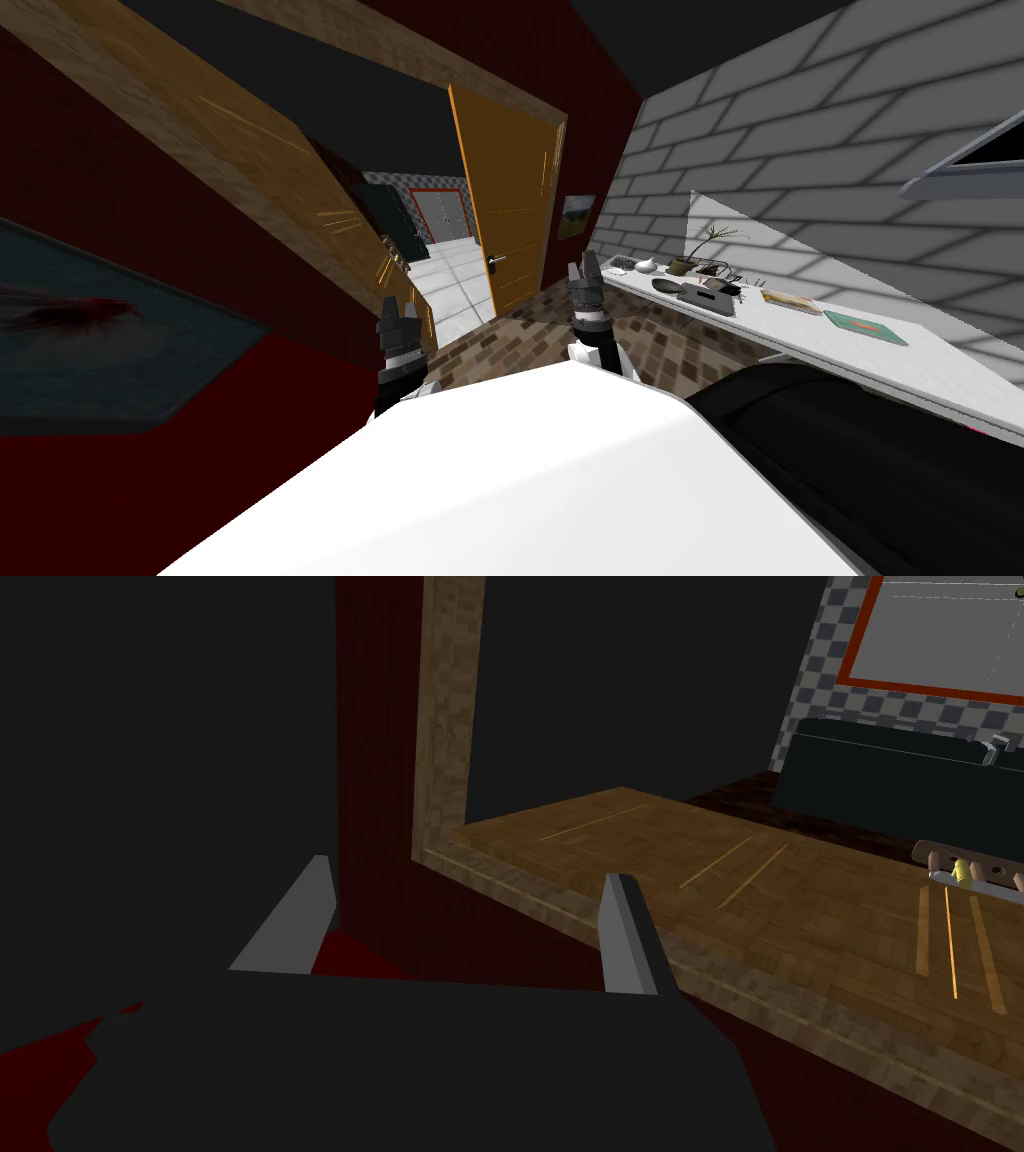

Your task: Push the door open

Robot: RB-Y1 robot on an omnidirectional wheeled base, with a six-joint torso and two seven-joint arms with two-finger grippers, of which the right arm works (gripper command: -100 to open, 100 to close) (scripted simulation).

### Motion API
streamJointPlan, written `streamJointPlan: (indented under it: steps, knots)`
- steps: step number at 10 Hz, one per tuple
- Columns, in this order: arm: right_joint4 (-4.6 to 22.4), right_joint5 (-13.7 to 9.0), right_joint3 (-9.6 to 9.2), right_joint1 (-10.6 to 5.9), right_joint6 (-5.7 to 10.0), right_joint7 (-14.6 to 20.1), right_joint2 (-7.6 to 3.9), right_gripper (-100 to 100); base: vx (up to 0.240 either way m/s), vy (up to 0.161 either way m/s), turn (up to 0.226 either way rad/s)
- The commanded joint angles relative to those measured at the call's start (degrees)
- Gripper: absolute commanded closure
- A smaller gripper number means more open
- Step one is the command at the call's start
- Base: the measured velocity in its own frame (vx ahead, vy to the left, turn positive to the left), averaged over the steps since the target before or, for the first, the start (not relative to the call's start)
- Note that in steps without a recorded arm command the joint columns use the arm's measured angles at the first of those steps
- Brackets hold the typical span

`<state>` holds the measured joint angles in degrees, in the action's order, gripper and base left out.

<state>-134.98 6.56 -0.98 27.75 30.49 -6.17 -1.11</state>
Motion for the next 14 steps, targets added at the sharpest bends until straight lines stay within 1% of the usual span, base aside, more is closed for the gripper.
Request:
streamJointPlan:
  steps: [1,4,6,10,11,12,13,14]
  knots:
    - [2.3,-0.2,0.17,-1.29,-0.14,0.1,-0.29,-100,0.07,0.007,0.061]
    - [5.5,-0.6,0.41,-3.16,-0.34,0.3,-0.67,-100,0.09,-0.031,0.06]
    - [8.5,-0.9,0.63,-4.87,-0.52,0.4,-0.96,-100,0.087,-0.032,0.063]
    - [15.4,-1.6,1.16,-8.96,-0.96,0.8,-1.56,-100,0.094,-0.036,0.081]
    - [15.7,-1.6,1.16,-8.96,-0.96,0.8,-1.56,-100,0.055,-0.032,0.02]
    - [17.9,-1.8,1.33,-10.2,-1.09,0.9,-1.7,-100,0.045,-0.03,0.049]
    - [19.4,-2.0,1.49,-11.44,-1.22,1.0,-1.84,-100,0.076,-0.043,0.101]
    - [20.1,-2.0,1.49,-11.44,-1.22,1.0,-1.84,-100,0.059,-0.033,0.045]
